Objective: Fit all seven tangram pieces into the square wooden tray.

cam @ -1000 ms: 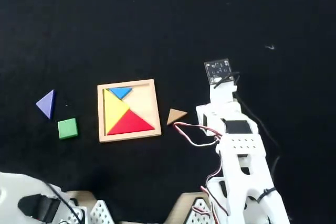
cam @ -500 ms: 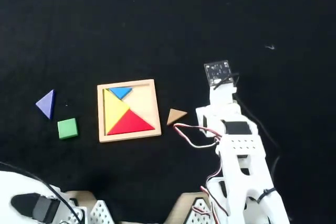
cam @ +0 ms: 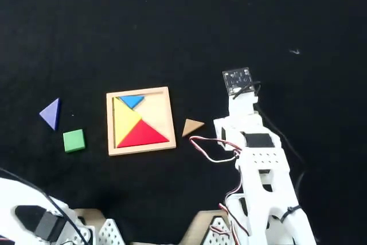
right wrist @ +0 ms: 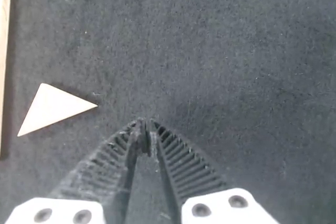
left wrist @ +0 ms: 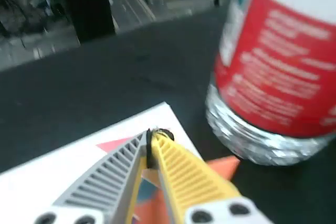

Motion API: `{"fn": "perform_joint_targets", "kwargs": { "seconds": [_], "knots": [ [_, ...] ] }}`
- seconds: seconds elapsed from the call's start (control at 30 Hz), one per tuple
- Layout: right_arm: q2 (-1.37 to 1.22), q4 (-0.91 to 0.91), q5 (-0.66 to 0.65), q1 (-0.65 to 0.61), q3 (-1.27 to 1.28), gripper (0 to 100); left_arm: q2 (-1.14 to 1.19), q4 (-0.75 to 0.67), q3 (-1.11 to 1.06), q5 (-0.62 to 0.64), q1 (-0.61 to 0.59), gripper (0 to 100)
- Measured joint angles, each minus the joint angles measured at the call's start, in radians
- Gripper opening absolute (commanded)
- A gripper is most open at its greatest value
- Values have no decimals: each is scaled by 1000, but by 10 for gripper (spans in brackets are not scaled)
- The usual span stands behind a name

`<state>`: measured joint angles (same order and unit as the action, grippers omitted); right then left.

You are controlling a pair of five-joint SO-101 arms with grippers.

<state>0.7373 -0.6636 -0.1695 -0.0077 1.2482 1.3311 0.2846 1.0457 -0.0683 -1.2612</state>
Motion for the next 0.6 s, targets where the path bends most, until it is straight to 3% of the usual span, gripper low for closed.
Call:
{"fn": "perform_joint_targets", "kwargs": {
  "seconds": [0.23,0.43,0.6],
  "knots": [
    [0,0,-3,-35,0,11,51,440,245,-64,60,30],
    [0,0,-2,-52,0,11,94,595,330,-158,87,30],
    [0,0,-2,-51,0,11,95,882,473,-160,89,30]
  ]
}}
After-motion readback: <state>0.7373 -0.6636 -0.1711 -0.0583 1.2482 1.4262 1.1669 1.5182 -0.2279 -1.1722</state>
